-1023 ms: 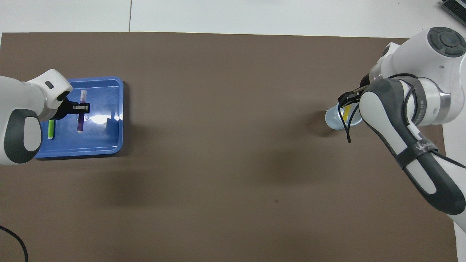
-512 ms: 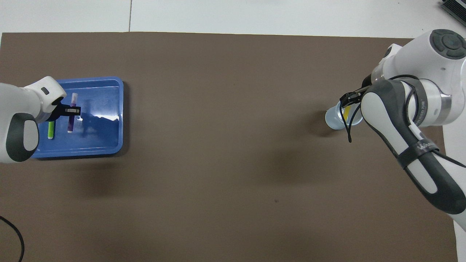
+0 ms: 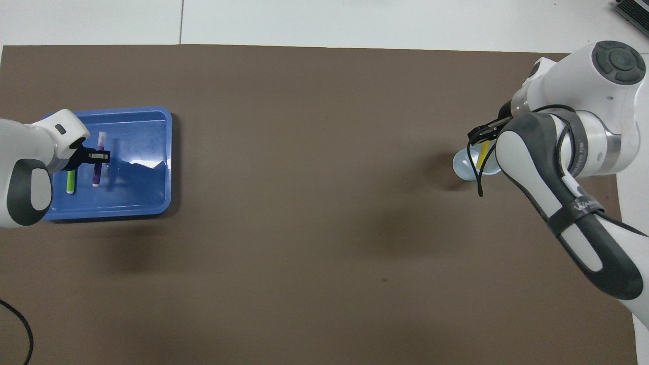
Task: Right arm passes pens to left for tray arrangement
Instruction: 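Release the purple pen in the tray while the right gripper grasps yellow pen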
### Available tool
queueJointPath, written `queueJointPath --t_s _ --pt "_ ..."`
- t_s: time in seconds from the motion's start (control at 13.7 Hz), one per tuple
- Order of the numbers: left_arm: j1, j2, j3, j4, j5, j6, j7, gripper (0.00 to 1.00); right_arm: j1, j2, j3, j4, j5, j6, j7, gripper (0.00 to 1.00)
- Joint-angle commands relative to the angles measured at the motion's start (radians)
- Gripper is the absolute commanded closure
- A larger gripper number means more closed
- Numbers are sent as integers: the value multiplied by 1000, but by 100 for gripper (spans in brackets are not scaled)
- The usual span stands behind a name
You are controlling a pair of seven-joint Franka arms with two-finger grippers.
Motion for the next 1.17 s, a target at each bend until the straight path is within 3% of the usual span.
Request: queueJointPath --t_s 0.0,0.58,0.66,0.88,0.95,1.1 --pt "20 7 -6 -9 21 14 0 100 -15 -6 8 -18 -26 21 0 35" --pt "29 1 -6 -48 21 -6 -73 100 -18 -6 8 -18 -34 29 -5 53" --pt "29 1 -6 -49 21 -7 -73 93 -18 -6 7 -18 -38 32 -5 54" --pt "29 0 -6 -49 21 -14 -67 55 -19 -3 8 -22 -45 38 -6 55" --pt "29 0 -6 -48 21 -23 -64 38 -19 -3 8 -21 -45 38 -6 56" --pt "29 -2 -6 -46 21 -34 -61 31 -19 -3 8 -21 -45 32 -6 60"
